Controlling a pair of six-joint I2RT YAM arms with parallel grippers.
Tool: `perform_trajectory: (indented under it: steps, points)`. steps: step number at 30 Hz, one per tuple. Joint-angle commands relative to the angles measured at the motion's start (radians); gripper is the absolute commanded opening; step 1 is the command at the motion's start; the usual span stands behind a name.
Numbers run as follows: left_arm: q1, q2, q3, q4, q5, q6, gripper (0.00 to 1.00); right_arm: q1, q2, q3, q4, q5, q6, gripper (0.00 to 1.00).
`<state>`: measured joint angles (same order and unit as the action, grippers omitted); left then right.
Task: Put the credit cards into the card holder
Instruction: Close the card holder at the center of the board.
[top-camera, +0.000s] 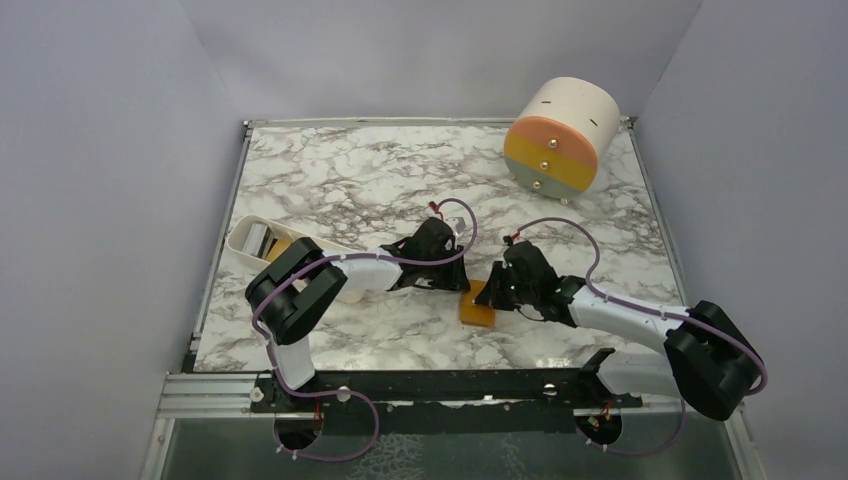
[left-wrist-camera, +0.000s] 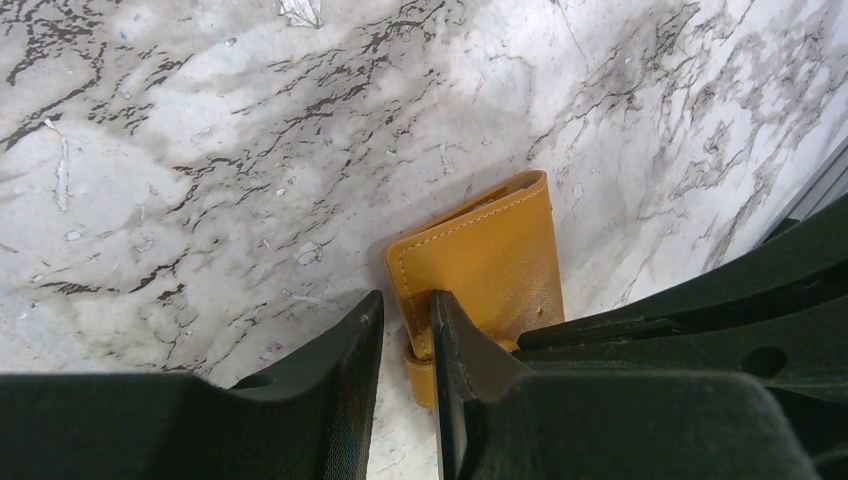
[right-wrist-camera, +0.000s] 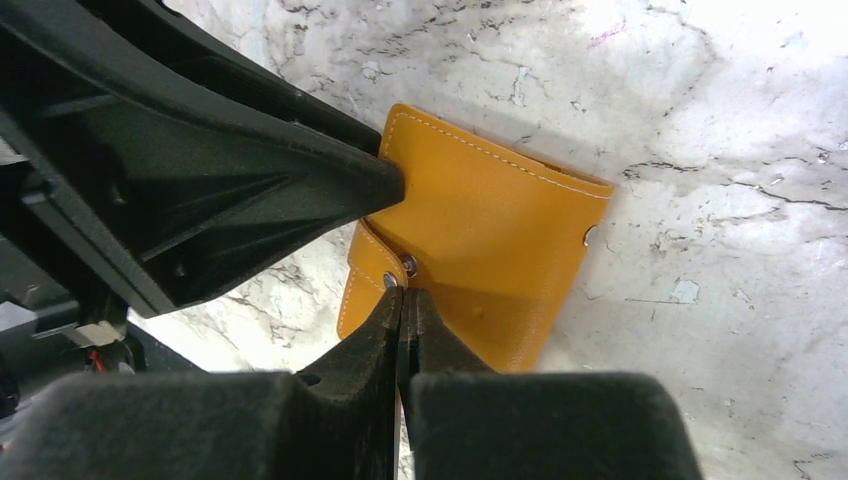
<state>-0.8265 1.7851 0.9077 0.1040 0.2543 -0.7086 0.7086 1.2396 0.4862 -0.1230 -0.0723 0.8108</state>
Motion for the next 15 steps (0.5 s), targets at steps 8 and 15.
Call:
perform_trajectory:
  steps: [8, 15]
  points:
    - [-0.004, 0.004, -0.028, -0.019, 0.003, 0.004, 0.26, 0.004, -0.013, -0.008, 0.061, 0.016, 0.032, 0.01]
    - [-0.005, 0.0, -0.037, -0.012, -0.002, -0.001, 0.27, 0.003, 0.003, -0.014, 0.042, 0.027, 0.036, 0.01]
